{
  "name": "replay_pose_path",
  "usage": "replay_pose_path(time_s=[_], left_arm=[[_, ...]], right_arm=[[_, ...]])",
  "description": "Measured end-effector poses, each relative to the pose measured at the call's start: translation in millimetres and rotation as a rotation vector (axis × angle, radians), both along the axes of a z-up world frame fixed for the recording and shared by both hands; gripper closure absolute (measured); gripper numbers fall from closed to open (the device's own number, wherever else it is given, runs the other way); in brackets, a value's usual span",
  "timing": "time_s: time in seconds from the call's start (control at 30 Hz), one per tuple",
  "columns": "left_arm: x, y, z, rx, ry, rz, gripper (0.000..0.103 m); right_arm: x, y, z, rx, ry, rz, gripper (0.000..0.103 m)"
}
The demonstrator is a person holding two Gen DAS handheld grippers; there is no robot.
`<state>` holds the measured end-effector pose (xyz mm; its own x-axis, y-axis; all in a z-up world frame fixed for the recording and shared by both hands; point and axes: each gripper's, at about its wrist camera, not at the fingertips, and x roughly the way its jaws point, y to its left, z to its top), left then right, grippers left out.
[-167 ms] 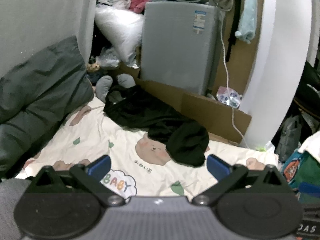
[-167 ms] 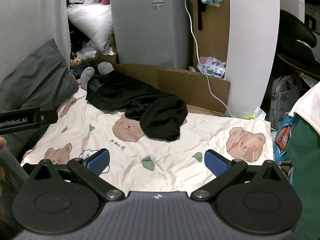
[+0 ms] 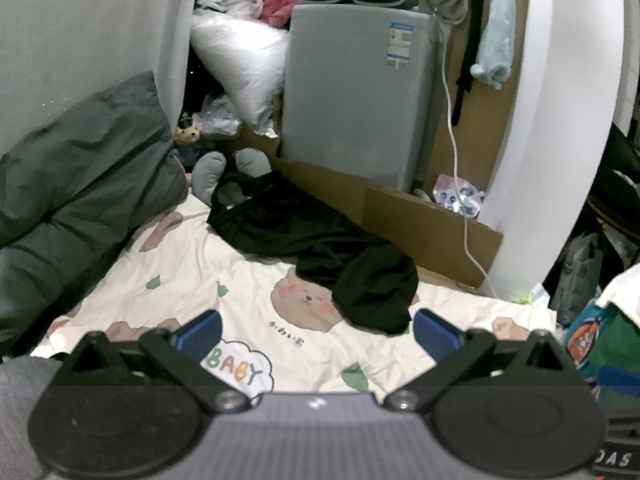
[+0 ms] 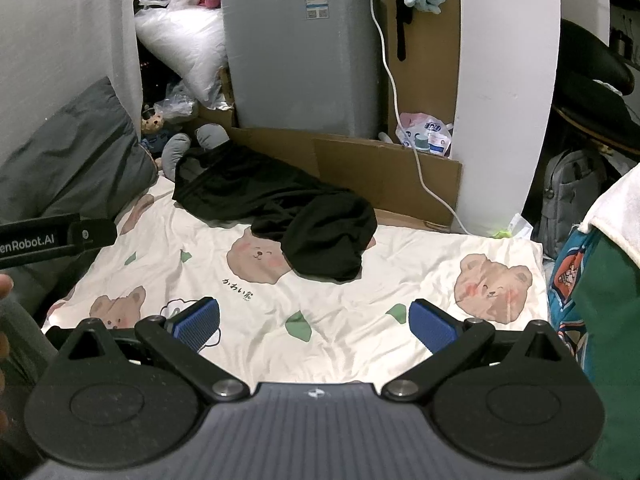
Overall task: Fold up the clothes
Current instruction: 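Move both grippers toward the crumpled black garment on the bed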
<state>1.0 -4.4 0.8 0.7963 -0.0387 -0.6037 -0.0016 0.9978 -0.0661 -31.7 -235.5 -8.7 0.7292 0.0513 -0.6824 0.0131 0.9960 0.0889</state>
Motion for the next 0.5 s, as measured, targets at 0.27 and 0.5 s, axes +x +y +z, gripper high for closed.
replay_pose_path(time_s=[0.27, 0.5], left_arm=[[-10, -1, -3, -0.011, -0.029, 0.016, 0.0], [-7, 4, -2, -0.016, -0.024, 0.019, 0.0]], right_arm=[[0, 1, 1, -0.005, -0.007, -0.004, 0.0], [4, 10, 10, -0.002, -0.002, -0.005, 0.0]])
